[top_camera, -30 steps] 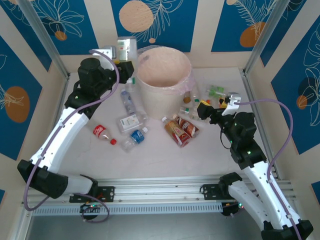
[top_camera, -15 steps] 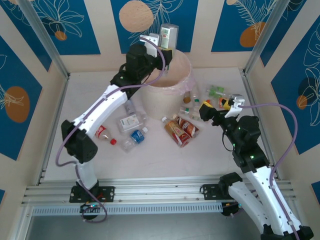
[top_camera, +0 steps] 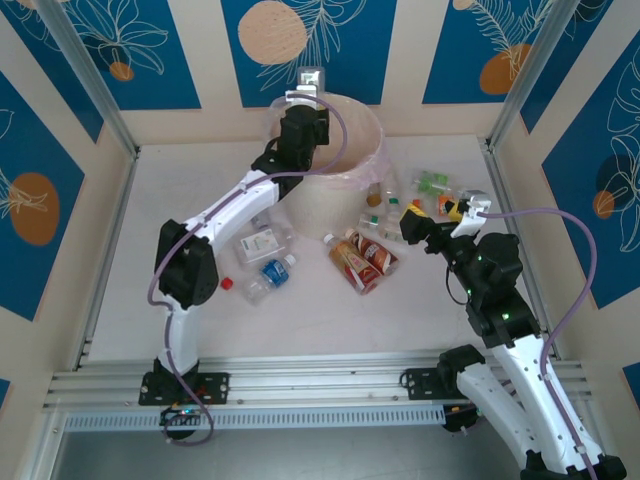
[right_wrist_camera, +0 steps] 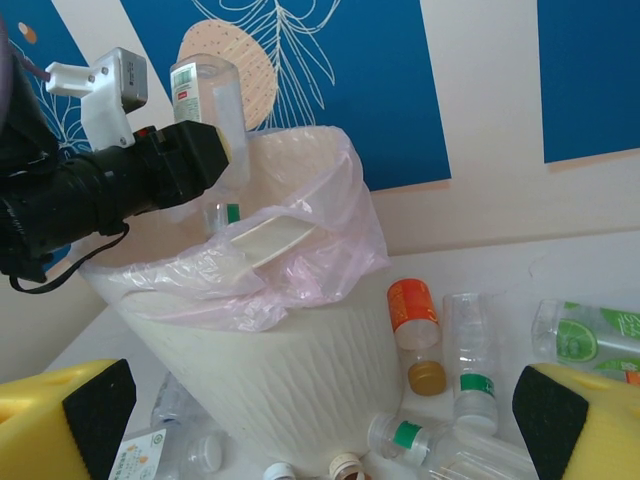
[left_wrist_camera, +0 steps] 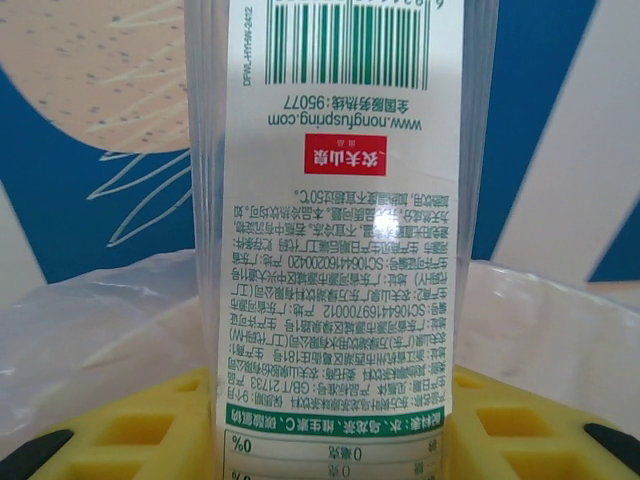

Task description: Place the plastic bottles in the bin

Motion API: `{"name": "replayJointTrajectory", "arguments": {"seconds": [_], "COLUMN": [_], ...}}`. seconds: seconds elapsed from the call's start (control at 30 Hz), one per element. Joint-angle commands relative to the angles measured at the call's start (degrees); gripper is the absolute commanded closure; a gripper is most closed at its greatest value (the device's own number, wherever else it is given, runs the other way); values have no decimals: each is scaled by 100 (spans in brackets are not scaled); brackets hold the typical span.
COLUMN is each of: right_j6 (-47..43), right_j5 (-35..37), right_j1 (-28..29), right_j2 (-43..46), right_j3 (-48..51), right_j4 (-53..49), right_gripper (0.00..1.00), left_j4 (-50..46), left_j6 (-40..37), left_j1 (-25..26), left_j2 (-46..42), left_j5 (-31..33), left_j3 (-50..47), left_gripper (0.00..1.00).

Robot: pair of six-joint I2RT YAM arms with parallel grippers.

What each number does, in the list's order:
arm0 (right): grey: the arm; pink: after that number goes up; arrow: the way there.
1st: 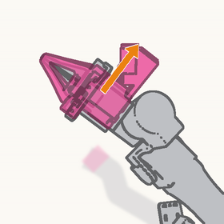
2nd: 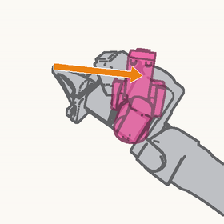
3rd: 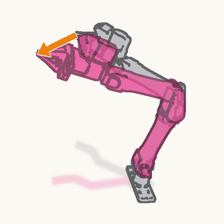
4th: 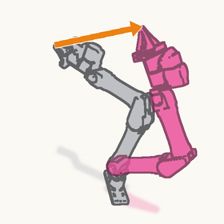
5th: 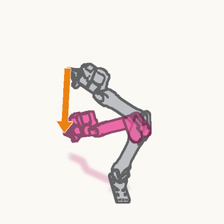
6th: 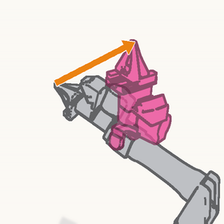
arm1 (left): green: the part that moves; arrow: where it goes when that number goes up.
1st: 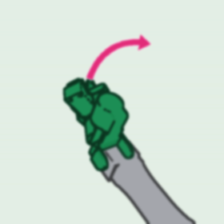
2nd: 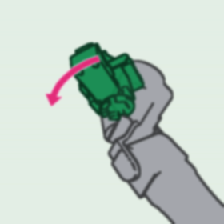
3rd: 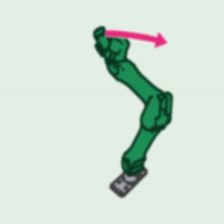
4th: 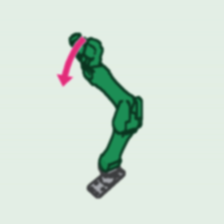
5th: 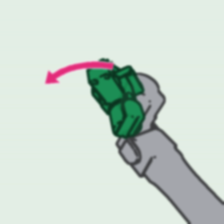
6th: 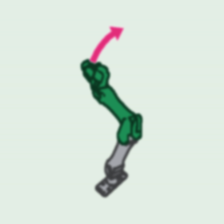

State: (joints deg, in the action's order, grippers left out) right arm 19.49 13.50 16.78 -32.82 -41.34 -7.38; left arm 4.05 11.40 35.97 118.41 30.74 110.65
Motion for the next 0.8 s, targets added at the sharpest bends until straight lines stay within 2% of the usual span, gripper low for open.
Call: {"name": "replayJointTrajectory", "arguments": {"seconds": [0.0,0.03,0.13,0.27,0.5,0.77], "right_j6": [-81,-93,-107,-110,-65,105], "right_j5": [101,107,119,153,190,587], "right_j1": [-34,-38,-35,-44,-72,-187], "right_j2": [60,67,101,133,111,-71], "right_j3": [-37,-47,-58,-34,65,60], "right_j4": [-145,-175,-241,-247,-133,-431], "right_gripper": [1,1,1,1,1,0], "left_j4": [388,341,142,-299,-1325,-2474], "left_j6": [-75,-23,137,408,703,835], "left_j1": [78,90,101,97,92,64], "left_j2": [261,289,257,26,-461,-744], "left_j5": [673,644,498,259,-544,-1660], "left_j3": [176,176,207,277,596,1197], "left_gripper": [56,43,19,2,0,0]}}
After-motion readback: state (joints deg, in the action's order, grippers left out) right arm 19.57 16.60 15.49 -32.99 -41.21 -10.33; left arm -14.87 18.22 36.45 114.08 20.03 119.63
